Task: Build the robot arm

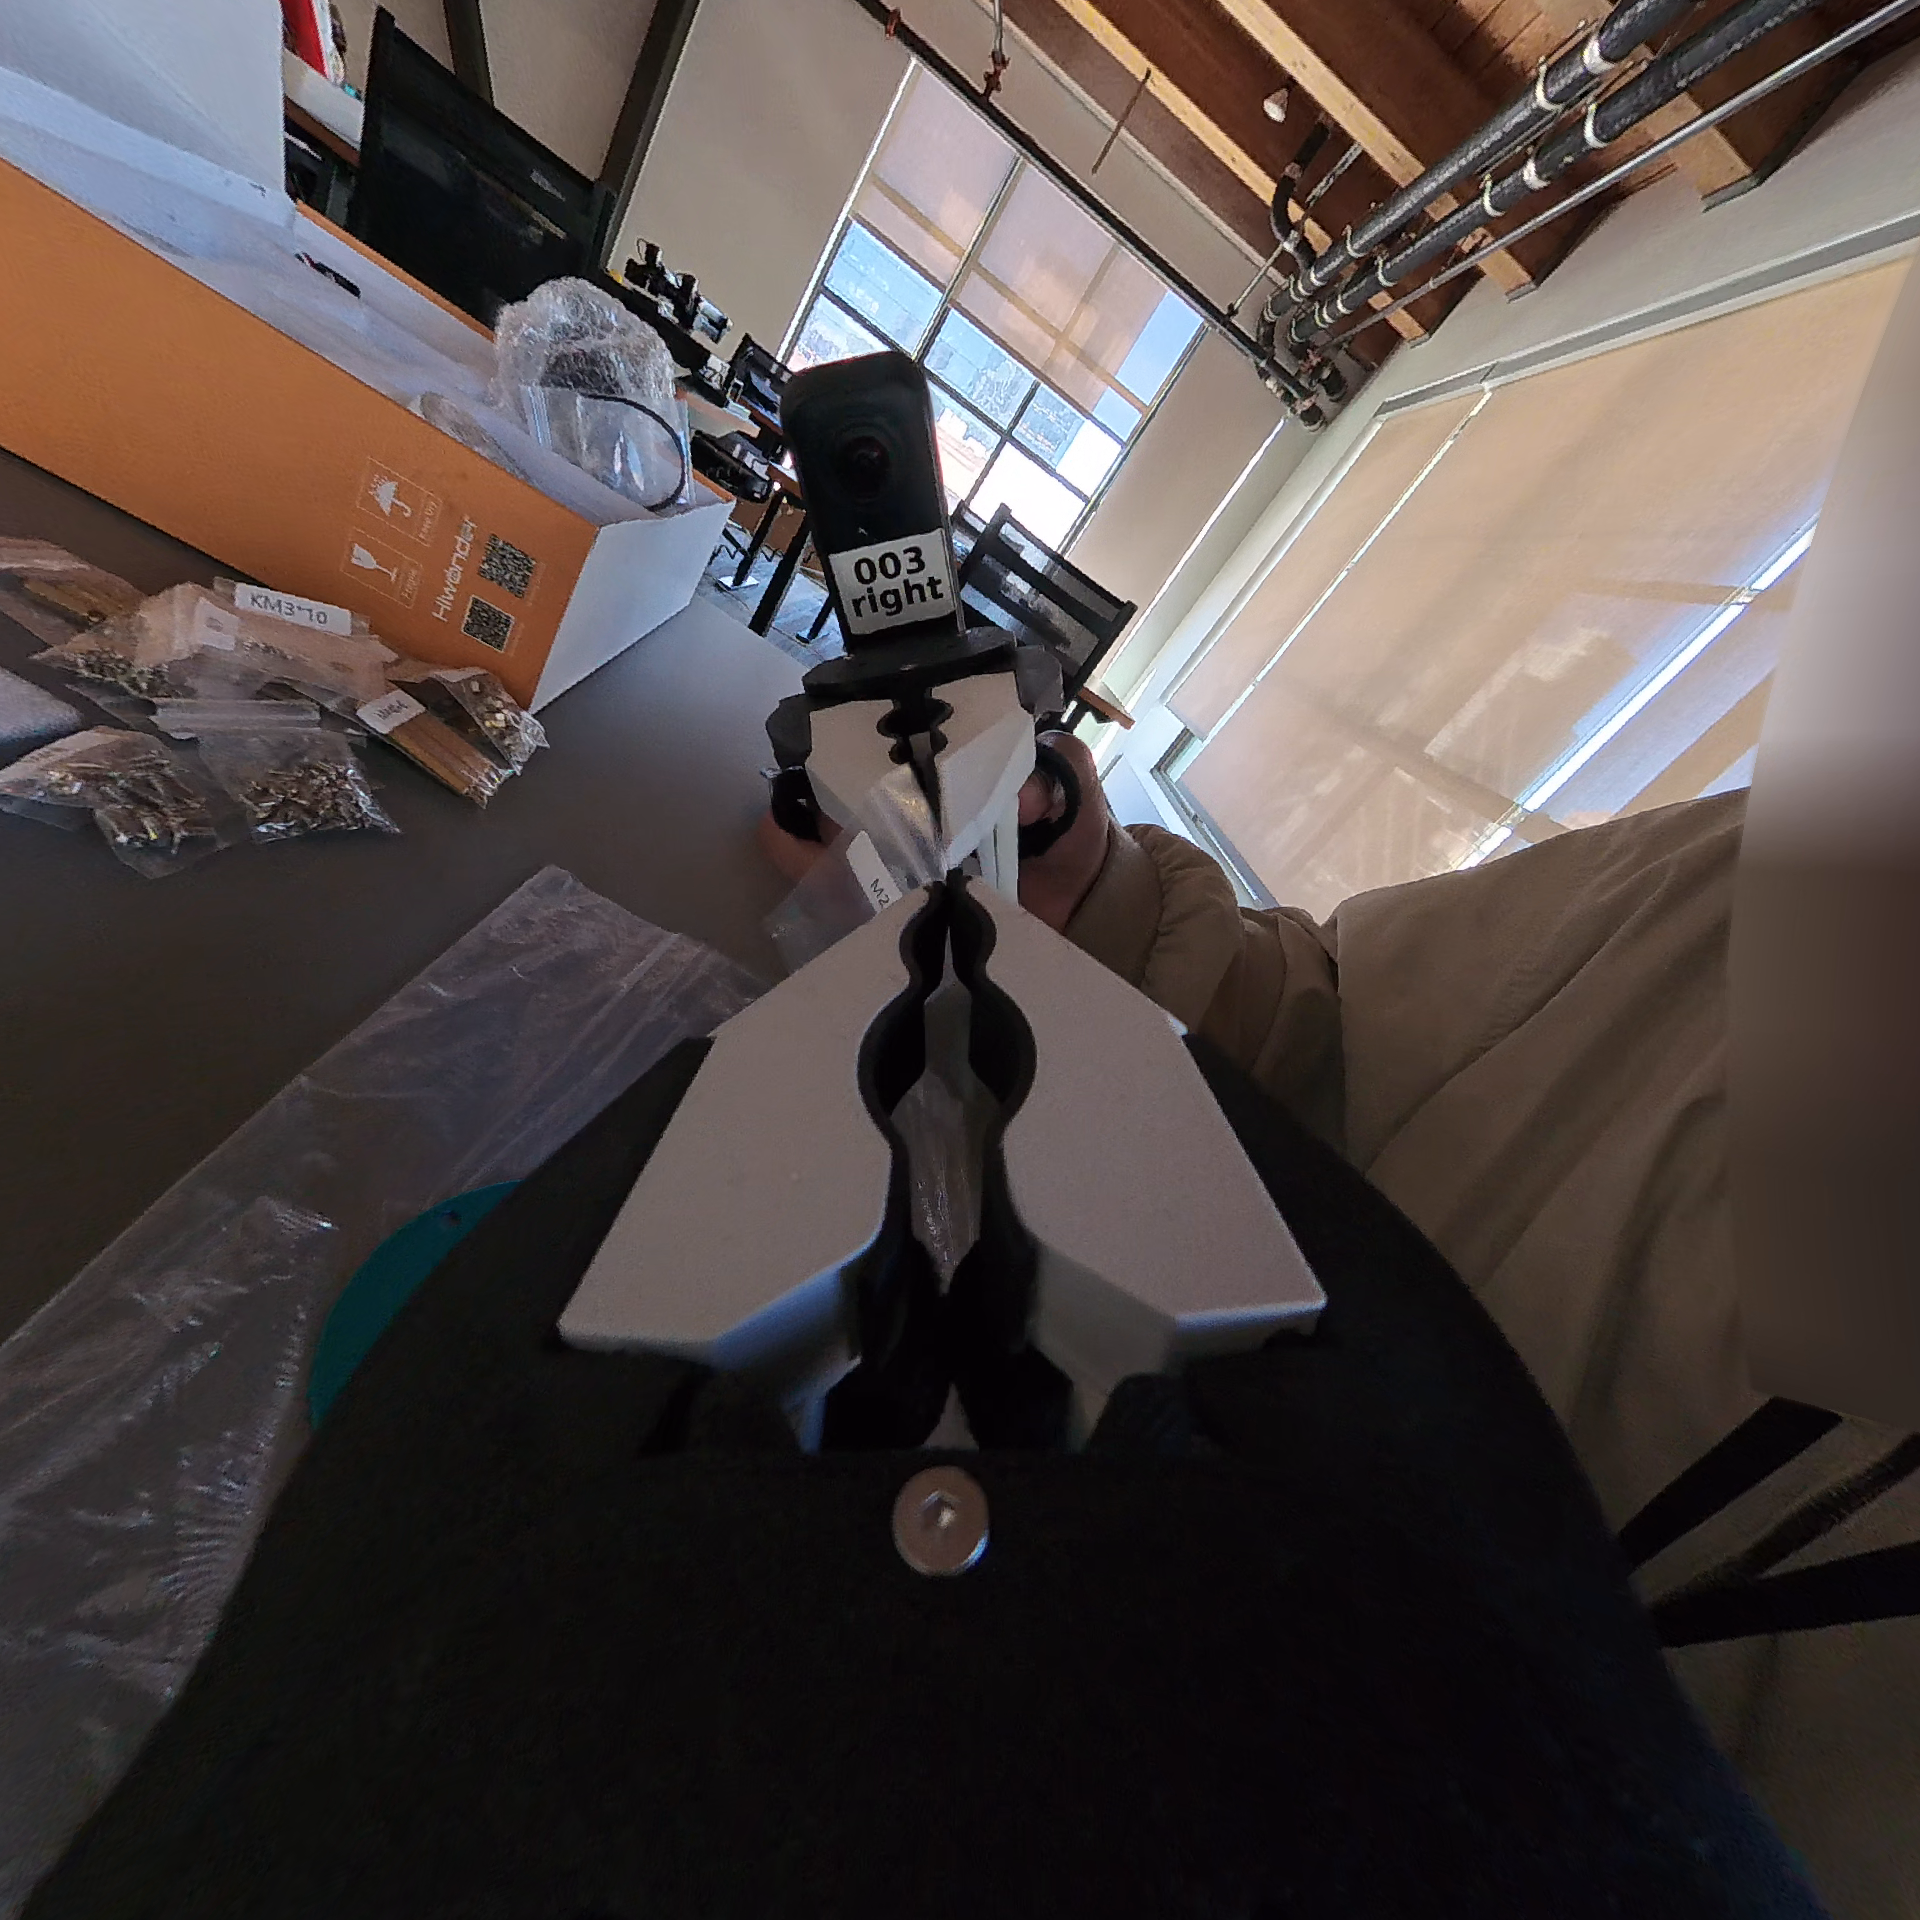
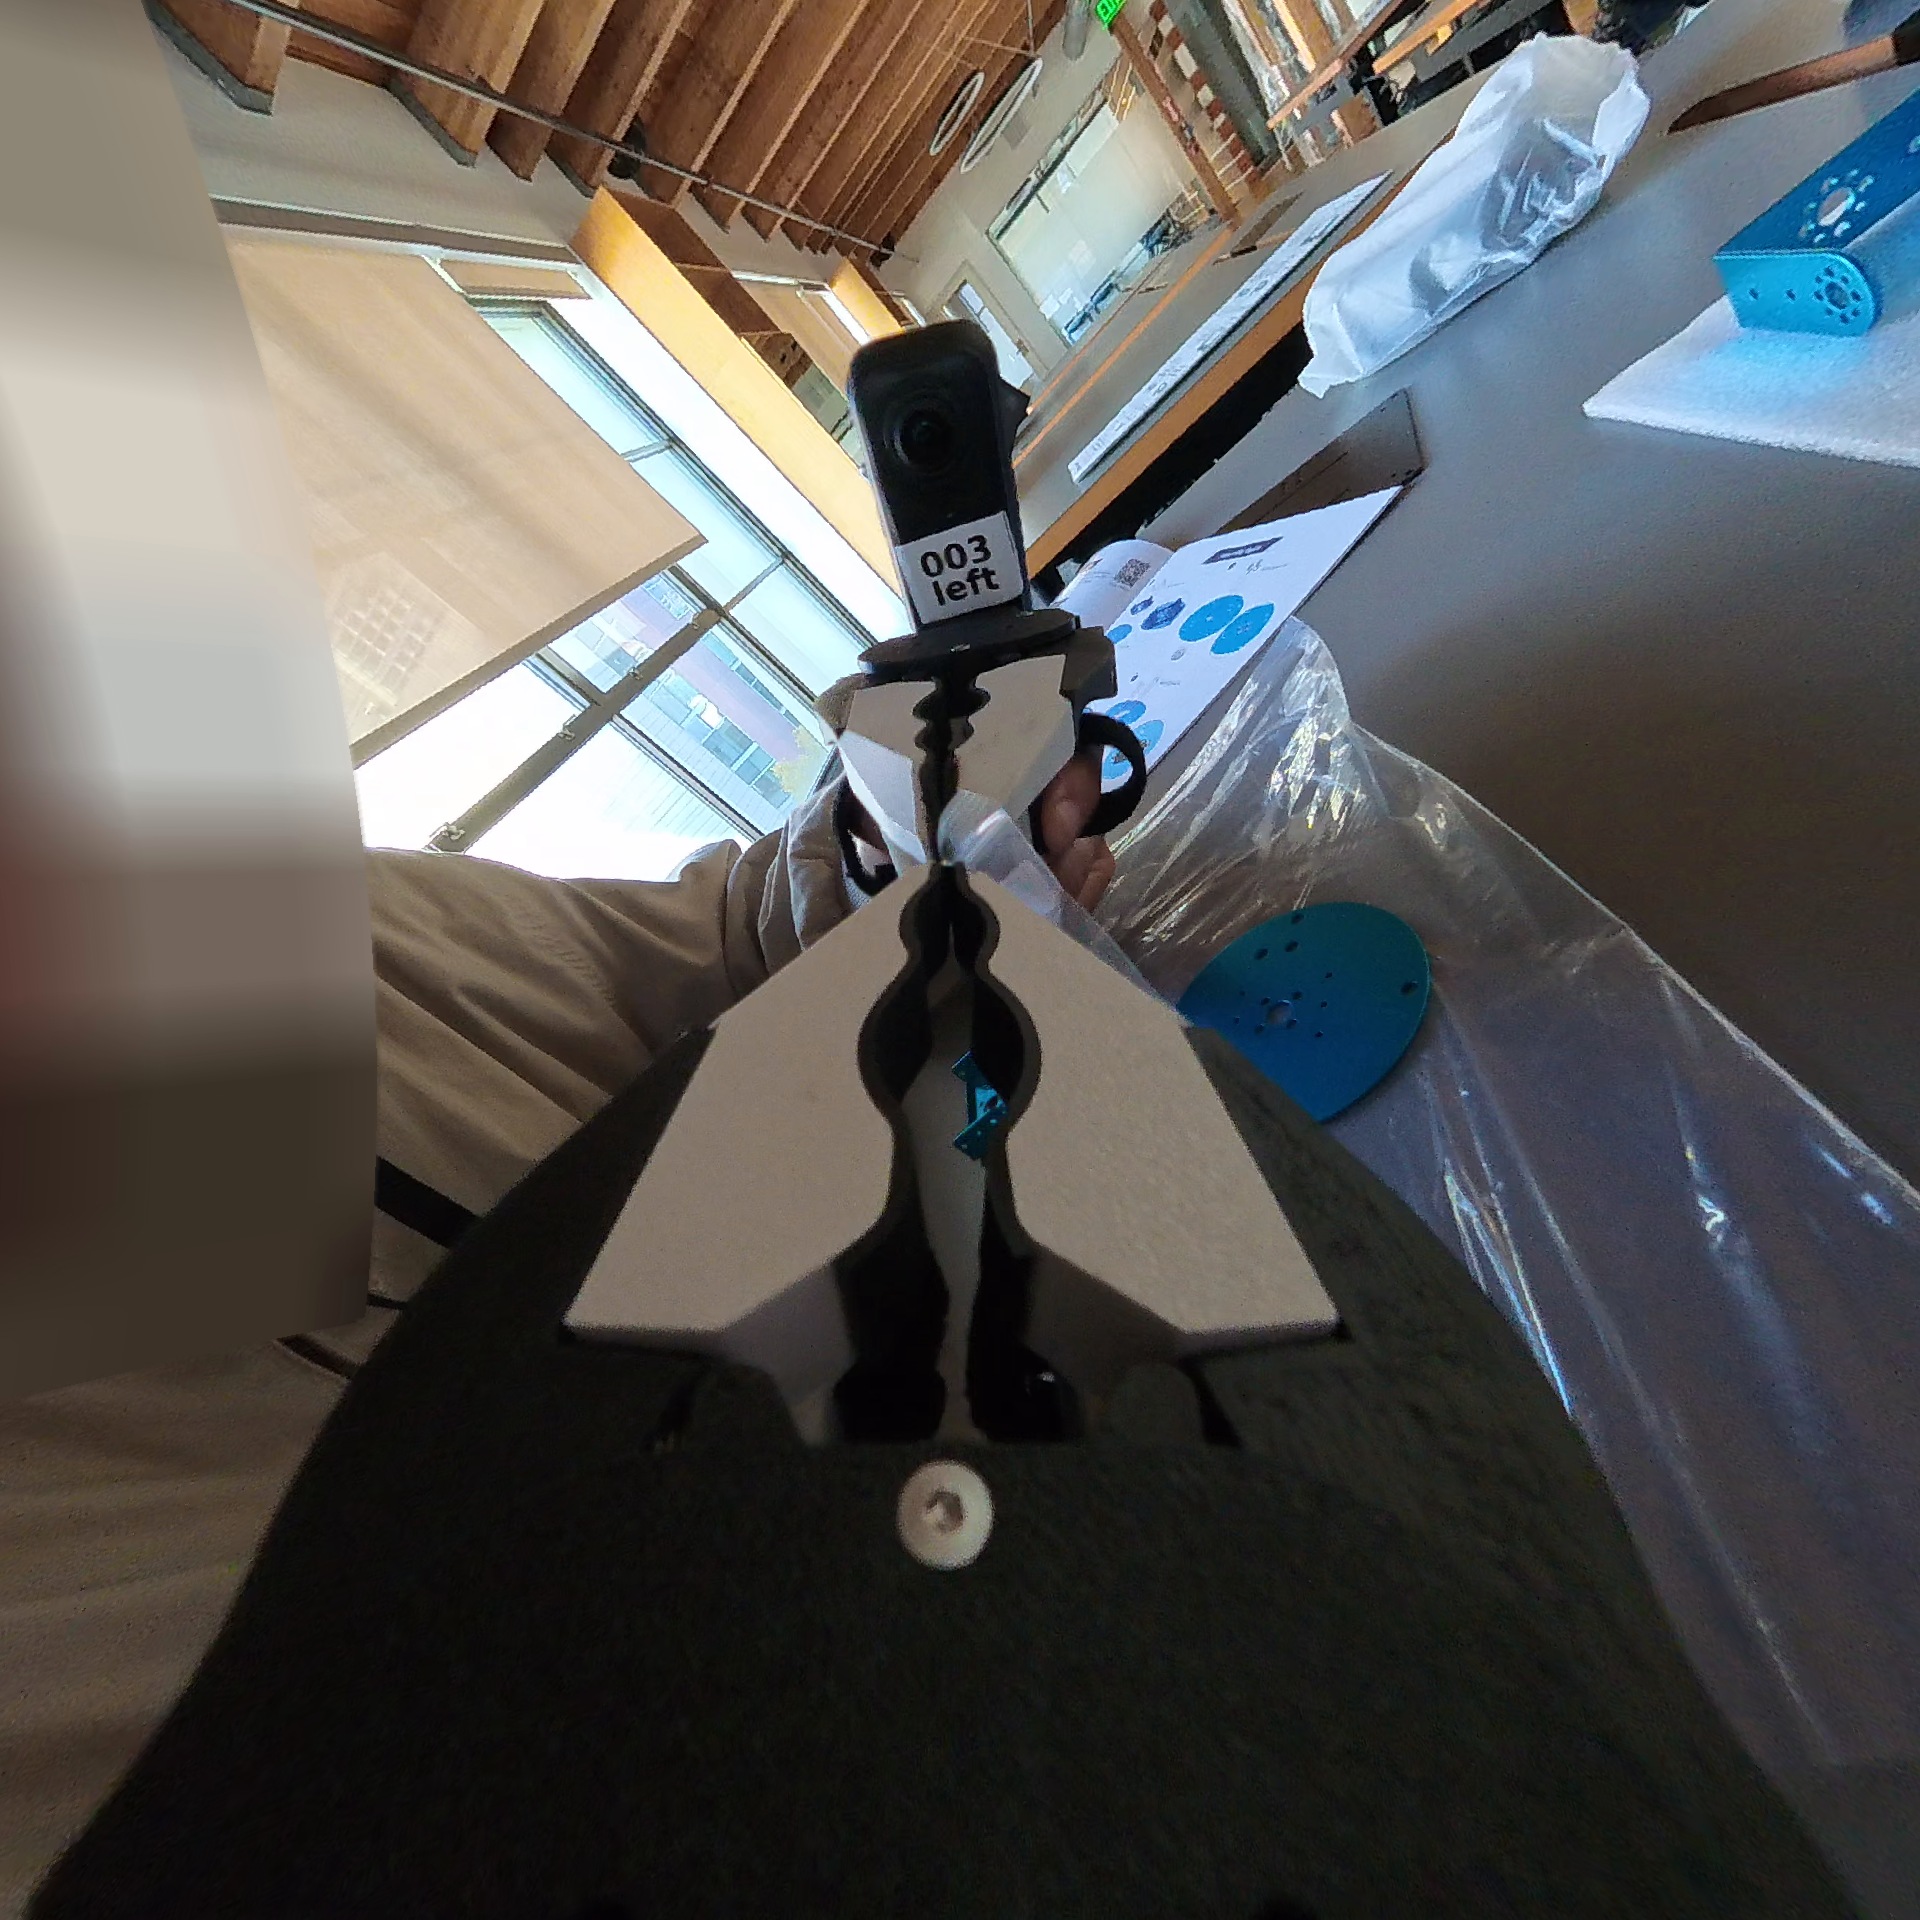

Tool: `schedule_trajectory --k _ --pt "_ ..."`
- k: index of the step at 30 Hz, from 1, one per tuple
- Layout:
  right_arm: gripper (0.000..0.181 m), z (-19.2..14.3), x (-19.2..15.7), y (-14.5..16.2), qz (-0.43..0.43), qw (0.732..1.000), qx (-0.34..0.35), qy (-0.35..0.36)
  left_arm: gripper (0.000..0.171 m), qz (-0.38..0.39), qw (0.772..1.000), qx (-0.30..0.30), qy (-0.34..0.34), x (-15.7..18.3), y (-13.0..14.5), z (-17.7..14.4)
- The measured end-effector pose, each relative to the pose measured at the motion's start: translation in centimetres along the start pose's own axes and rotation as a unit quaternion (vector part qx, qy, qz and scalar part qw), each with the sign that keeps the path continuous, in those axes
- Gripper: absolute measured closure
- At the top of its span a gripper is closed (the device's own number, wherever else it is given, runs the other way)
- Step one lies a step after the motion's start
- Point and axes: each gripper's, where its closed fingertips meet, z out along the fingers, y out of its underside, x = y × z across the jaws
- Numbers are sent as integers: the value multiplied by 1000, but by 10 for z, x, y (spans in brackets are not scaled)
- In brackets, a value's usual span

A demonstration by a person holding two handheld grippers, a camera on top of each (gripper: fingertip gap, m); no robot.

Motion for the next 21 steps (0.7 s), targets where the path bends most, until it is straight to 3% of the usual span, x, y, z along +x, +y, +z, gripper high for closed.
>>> schedule_trajectory --k 9,15,21 --pt "179 9 -3 2 -22 1000 0 5 171 -13 1000 6 12 2 -1 0" --pt "176 9 -13 -1 10 999 15 -45 171 -26 999 18 33 7 -3 0" --pt "181 9 -5 -4 77 993 48 -73 171 11 999 33 -3 2 -4 1"
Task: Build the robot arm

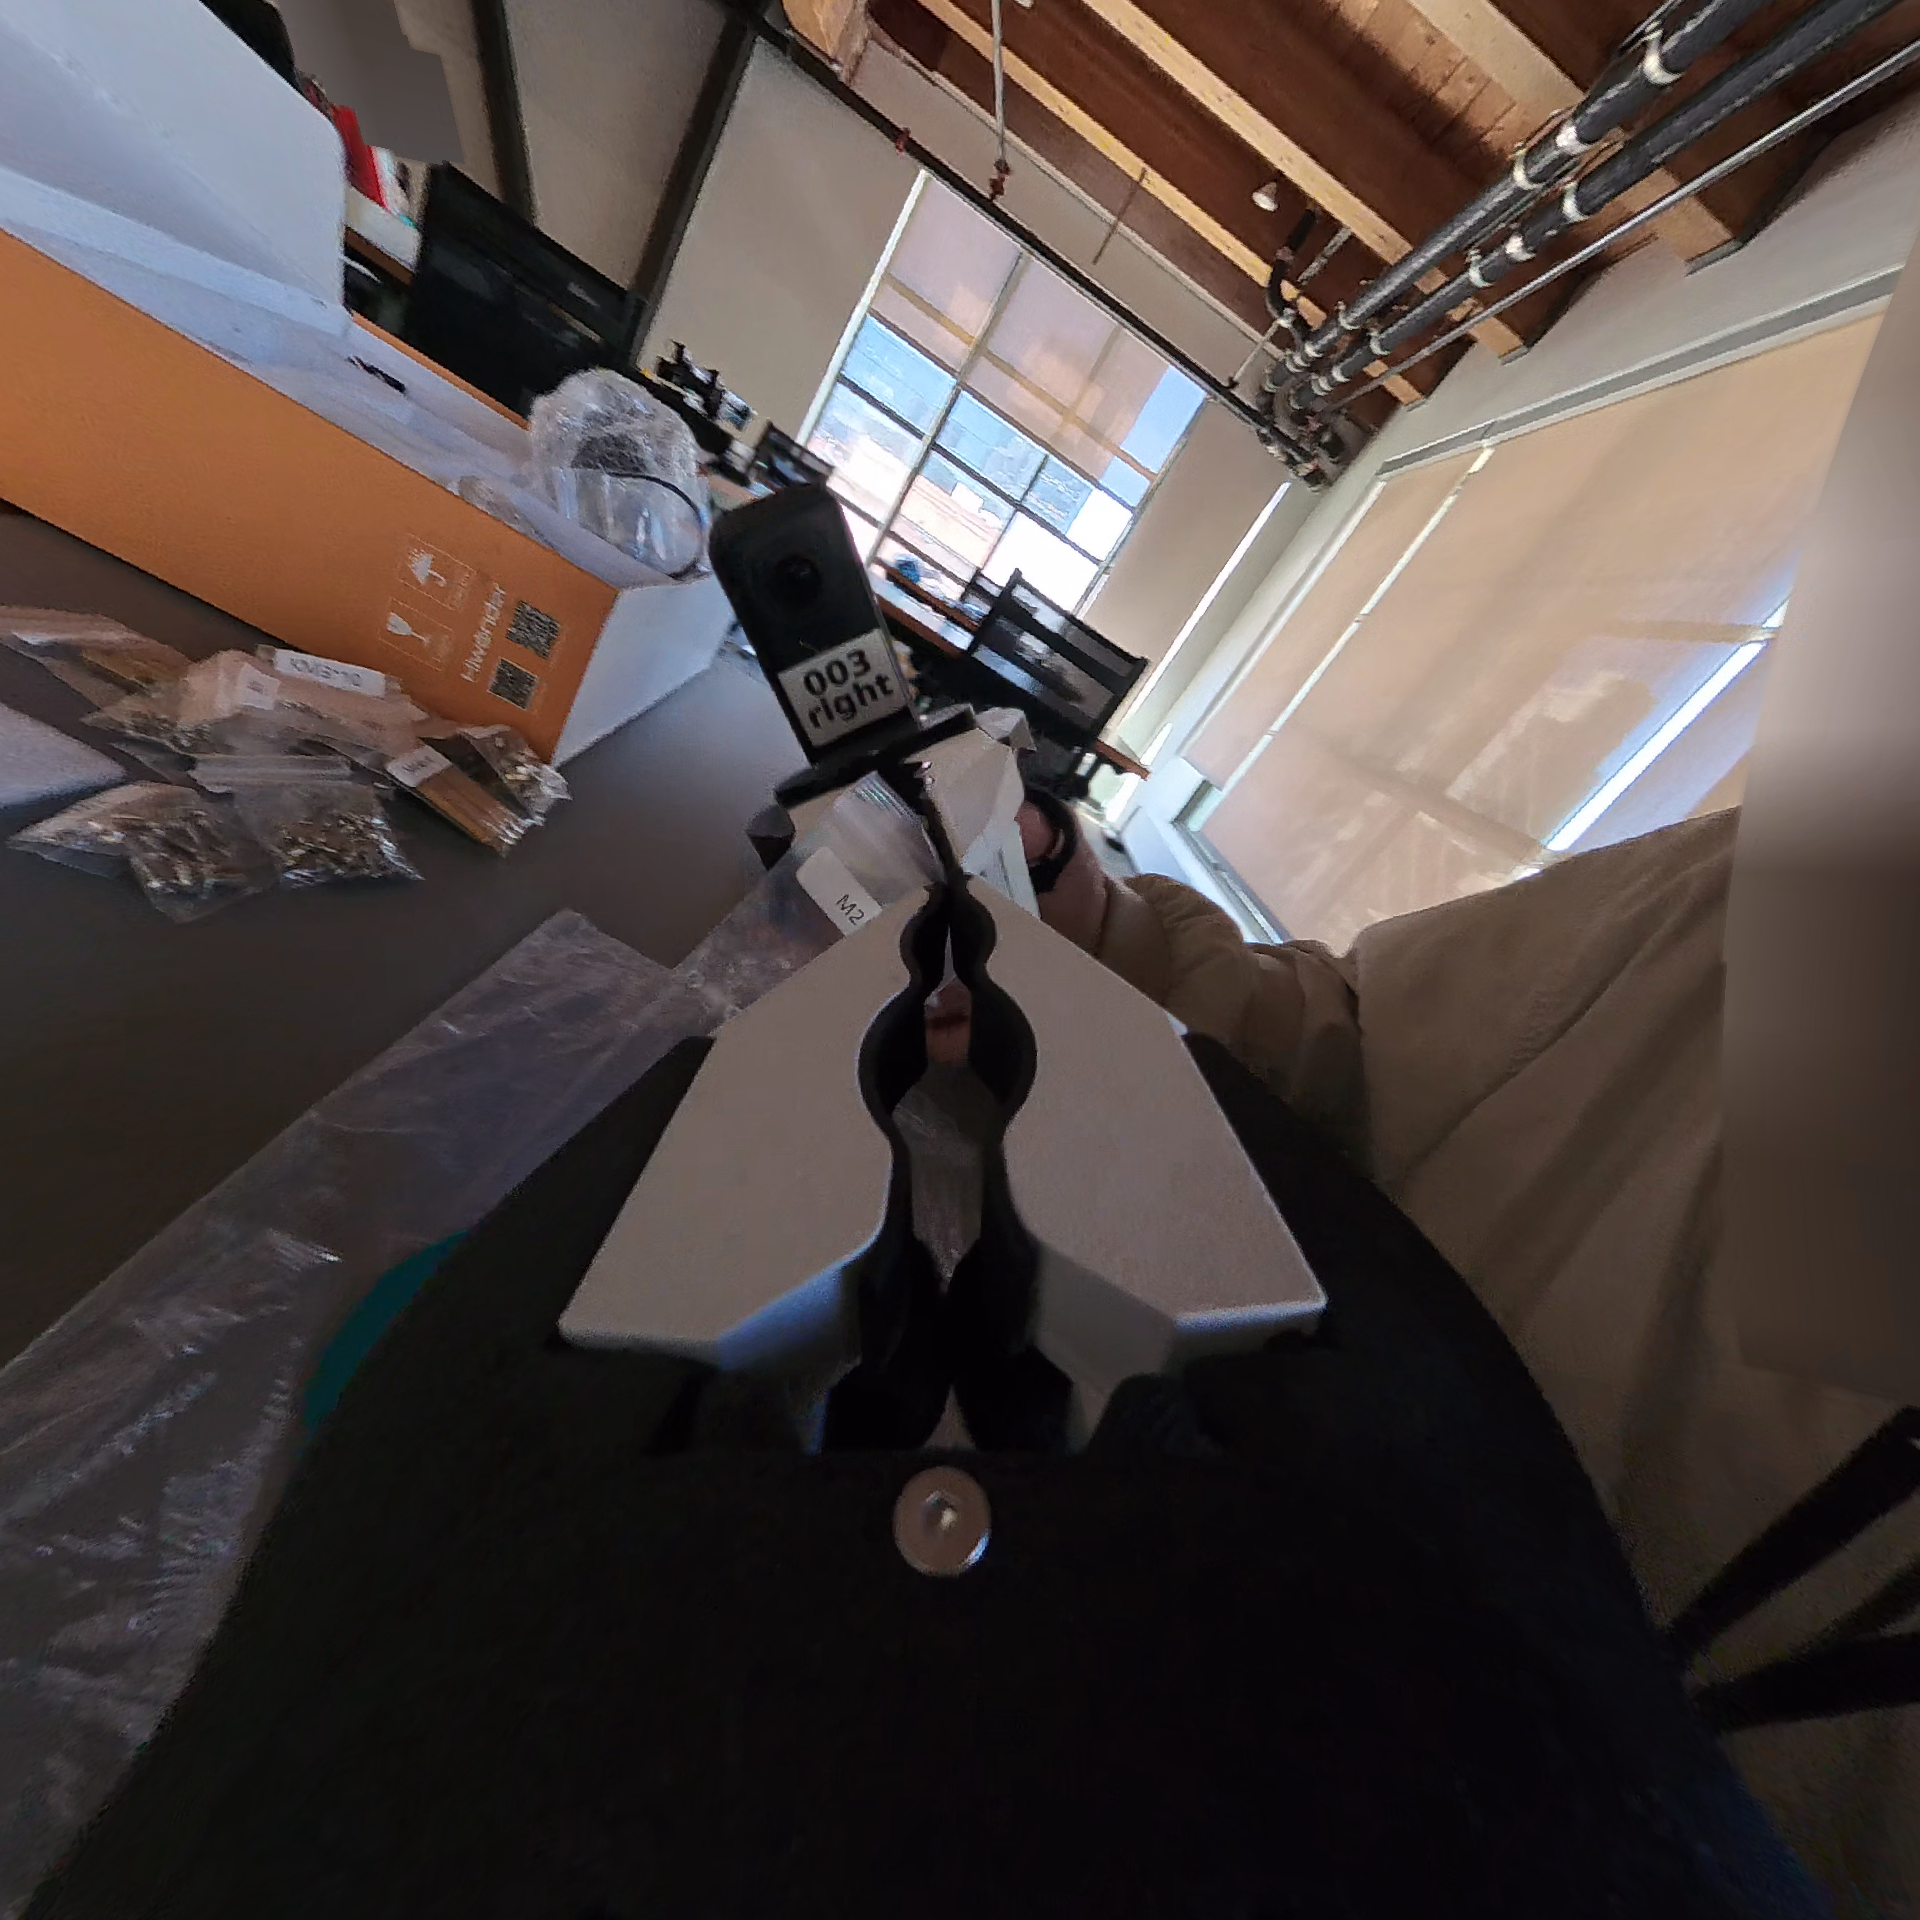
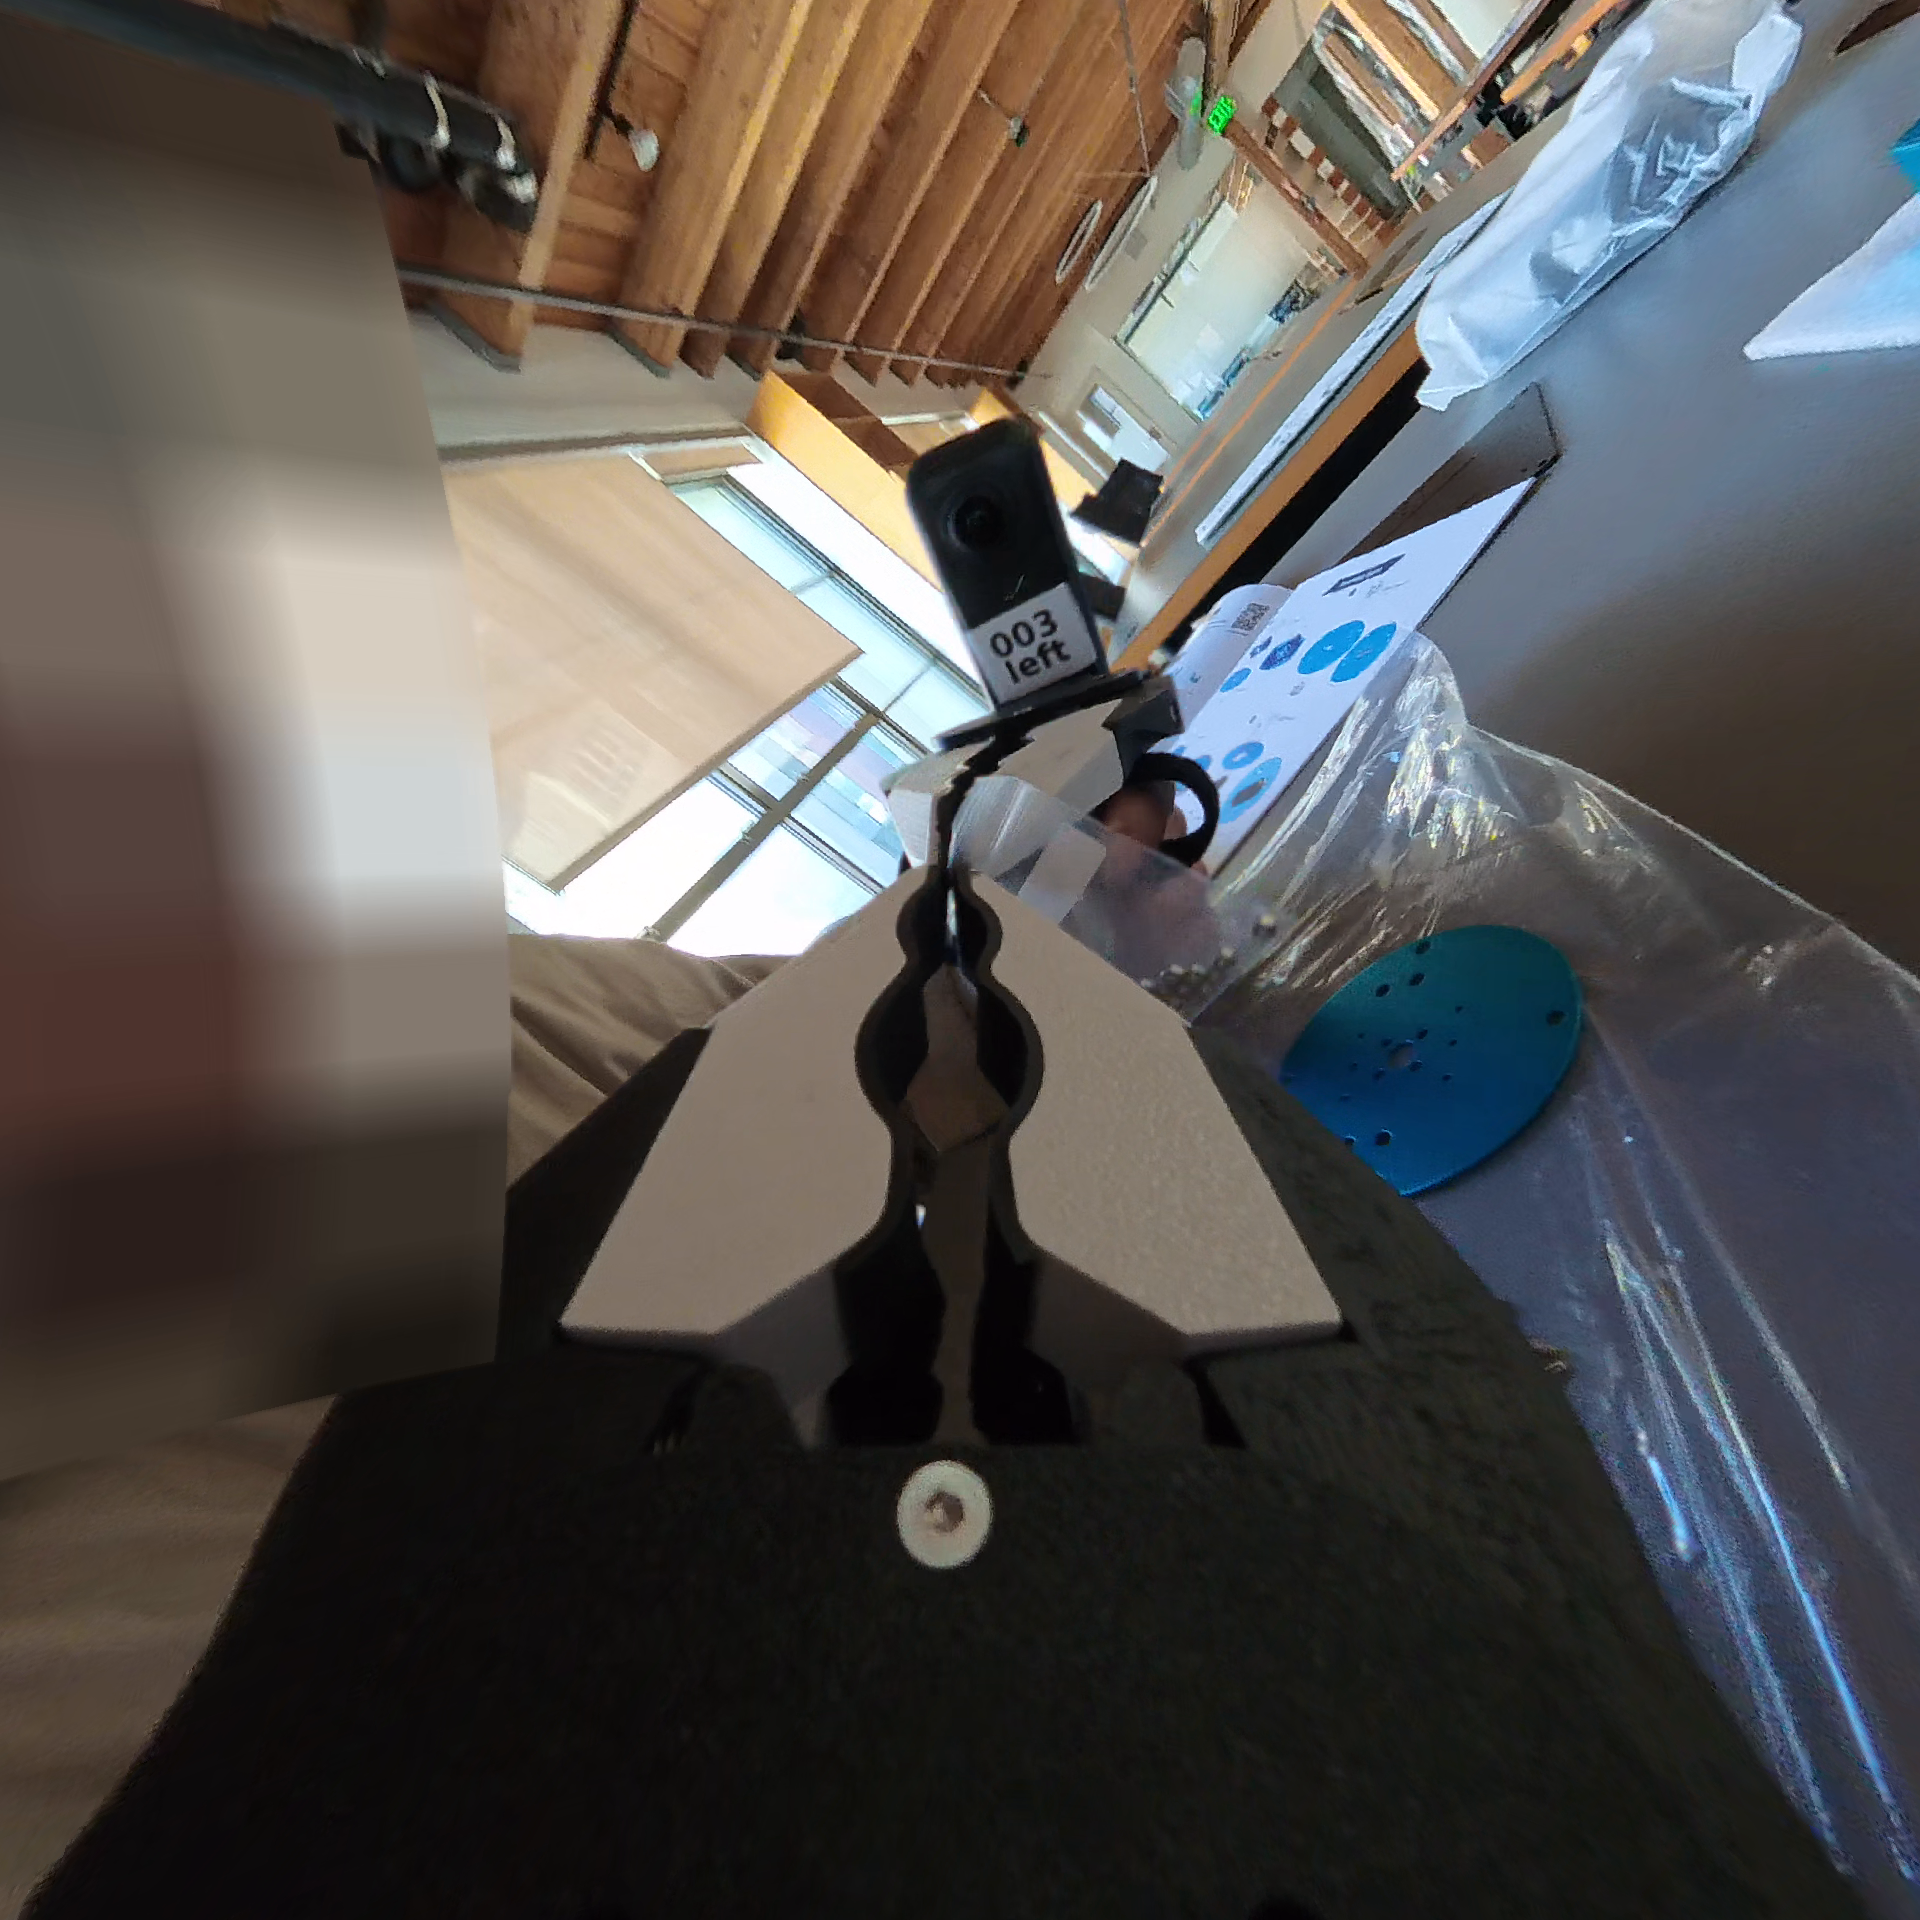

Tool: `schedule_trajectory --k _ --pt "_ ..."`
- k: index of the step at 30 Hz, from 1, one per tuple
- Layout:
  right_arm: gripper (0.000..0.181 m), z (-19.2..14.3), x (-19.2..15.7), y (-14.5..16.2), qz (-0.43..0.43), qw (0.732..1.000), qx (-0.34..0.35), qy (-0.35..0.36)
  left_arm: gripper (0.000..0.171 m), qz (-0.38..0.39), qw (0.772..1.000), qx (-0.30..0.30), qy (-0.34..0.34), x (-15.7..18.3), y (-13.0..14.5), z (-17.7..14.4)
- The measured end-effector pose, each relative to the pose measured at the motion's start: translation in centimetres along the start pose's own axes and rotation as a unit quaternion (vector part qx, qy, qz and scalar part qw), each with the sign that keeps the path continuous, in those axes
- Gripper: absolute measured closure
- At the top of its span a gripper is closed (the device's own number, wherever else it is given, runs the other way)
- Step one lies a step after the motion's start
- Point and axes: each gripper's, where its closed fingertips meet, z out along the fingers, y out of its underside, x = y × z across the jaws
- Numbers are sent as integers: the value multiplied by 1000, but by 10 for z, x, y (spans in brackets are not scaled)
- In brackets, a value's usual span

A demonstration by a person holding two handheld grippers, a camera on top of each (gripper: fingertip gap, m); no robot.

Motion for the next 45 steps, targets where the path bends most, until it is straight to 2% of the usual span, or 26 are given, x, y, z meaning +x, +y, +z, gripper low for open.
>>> schedule_trajectory --k 7,13,18,32,39,45 --pt "181 -1 3 -6 60 996 47 -38 171 83 995 1 -57 -4 0 2" --pt "181 -4 8 -5 65 996 47 -32 171 105 992 -12 -75 -7 4 4" --pt "181 -3 7 -7 12 999 47 2 171 68 996 1 -58 -7 1 3" --pt "181 -7 14 -7 7 999 42 23 171 4 999 24 -38 -12 -3 -1" --pt "181 -9 16 -6 6 999 36 37 171 2 999 25 -44 -14 -4 -3" --pt "181 -12 26 -5 -11 996 25 87 171 1 998 8 -67 -23 0 -4"
